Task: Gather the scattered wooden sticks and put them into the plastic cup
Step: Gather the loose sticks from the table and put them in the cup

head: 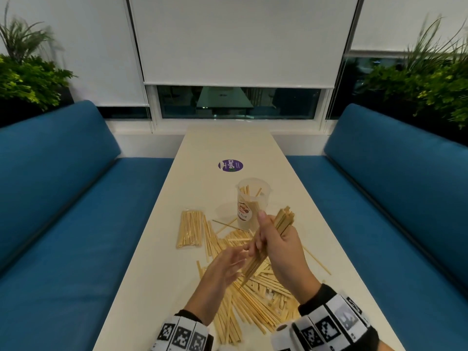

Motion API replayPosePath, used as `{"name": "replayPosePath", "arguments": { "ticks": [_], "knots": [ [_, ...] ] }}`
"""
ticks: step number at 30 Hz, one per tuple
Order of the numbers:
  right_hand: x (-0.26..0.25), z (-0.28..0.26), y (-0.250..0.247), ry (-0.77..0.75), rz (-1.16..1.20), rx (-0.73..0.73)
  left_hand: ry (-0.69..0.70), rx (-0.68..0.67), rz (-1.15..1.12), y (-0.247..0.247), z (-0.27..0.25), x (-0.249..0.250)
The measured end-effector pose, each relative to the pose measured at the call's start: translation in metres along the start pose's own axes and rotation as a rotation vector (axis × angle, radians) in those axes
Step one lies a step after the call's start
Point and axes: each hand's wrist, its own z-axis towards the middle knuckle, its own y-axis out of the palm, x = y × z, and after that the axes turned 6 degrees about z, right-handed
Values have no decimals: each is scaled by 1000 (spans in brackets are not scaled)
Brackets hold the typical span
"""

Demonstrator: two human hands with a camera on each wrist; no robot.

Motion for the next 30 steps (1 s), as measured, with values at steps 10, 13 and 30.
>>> {"name": "replayPosePath", "arguments": {
  "ticks": [10,13,30],
  "knots": [
    [15,-15,25,99,108,-78,-219,130,-748,28,-13,11],
    [16,-14,26,101,108,-112,-213,125,-763,29,-13,11],
    [12,1,5,131,-128,-39,427,-28,758,5,-9,-2]
  ]
}}
